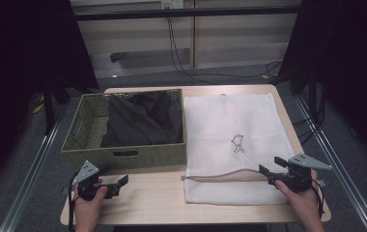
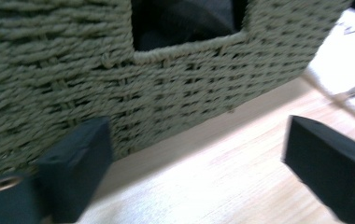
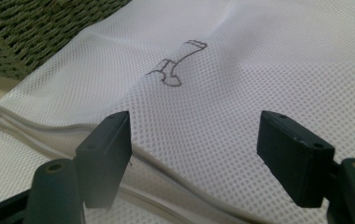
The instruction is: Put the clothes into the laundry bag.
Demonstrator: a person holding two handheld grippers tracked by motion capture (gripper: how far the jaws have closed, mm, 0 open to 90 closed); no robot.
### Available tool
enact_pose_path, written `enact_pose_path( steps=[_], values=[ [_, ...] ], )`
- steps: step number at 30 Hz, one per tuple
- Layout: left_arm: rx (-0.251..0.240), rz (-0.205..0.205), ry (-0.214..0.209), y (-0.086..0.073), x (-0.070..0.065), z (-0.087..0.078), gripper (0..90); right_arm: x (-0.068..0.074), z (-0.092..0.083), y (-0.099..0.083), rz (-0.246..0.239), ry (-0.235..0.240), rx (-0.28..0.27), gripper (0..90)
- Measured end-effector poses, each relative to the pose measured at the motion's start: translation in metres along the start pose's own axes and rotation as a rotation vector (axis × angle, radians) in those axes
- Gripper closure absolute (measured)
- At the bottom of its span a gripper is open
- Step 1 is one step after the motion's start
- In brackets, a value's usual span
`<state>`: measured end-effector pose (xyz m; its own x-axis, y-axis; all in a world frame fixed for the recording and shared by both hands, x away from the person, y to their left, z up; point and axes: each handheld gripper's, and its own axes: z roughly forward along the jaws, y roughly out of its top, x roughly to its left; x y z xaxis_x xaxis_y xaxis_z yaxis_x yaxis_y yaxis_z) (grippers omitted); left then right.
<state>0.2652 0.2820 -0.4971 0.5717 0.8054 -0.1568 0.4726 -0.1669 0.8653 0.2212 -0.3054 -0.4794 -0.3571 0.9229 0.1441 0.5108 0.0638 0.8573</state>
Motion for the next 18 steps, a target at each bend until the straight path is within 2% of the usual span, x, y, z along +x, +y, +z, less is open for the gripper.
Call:
enact_pose_path(
  steps=[1, 2, 3, 4, 5, 6, 7, 8, 9, 10, 11, 13, 18],
  values=[
    [0.0, 0.0, 0.0, 0.0, 0.0, 0.0, 18.4, 0.0, 0.0, 0.0, 0.0, 0.0, 0.0, 26.4],
    [-0.01, -0.003, 0.017, 0.001, -0.005, 0.0, 26.5, 0.003, 0.0, 0.001, 0.001, 0.017, 0.002, 25.3],
    [-0.01, -0.003, 0.017, 0.001, -0.005, 0.0, 34.5, 0.003, 0.0, 0.001, 0.001, 0.017, 0.002, 25.3],
    [-0.012, -0.001, 0.029, 0.001, -0.008, 0.0, 34.5, 0.004, 0.001, 0.003, 0.002, 0.025, 0.001, 24.3],
    [-0.009, 0.003, 0.022, 0.001, -0.009, 0.0, 43.0, 0.007, 0.001, 0.004, -0.003, 0.04, 0.003, 23.1],
    [0.008, 0.017, 0.001, 0.001, -0.013, 0.002, 56.9, 0.01, 0.002, 0.005, -0.02, 0.051, 0.012, 21.9],
    [0.008, 0.017, 0.001, 0.001, -0.013, 0.002, 64.8, 0.01, 0.002, 0.005, -0.02, 0.051, 0.012, 21.9],
    [0.038, 0.058, -0.025, 0.001, -0.019, 0.003, 71.1, 0.014, 0.006, 0.005, -0.039, 0.059, 0.028, 20.2],
    [0.038, 0.058, -0.025, 0.001, -0.019, 0.003, 75.9, 0.014, 0.006, 0.005, -0.039, 0.059, 0.028, 20.2],
    [0.051, 0.073, -0.022, 0.001, -0.022, 0.004, 75.9, 0.016, 0.008, 0.004, -0.055, 0.054, 0.043, 18.8],
    [0.065, 0.081, -0.024, 0.001, -0.025, 0.005, 81.7, 0.018, 0.011, 0.004, -0.067, 0.051, 0.054, 18.7],
    [0.062, 0.071, -0.044, 0.001, -0.029, 0.006, 88.9, 0.021, 0.014, 0.003, -0.082, 0.048, 0.071, 18.7],
    [0.068, 0.07, -0.128, 0.005, -0.051, 0.015, 90.0, 0.026, 0.018, 0.002, -0.081, 0.059, 0.109, 19.3]
  ],
)
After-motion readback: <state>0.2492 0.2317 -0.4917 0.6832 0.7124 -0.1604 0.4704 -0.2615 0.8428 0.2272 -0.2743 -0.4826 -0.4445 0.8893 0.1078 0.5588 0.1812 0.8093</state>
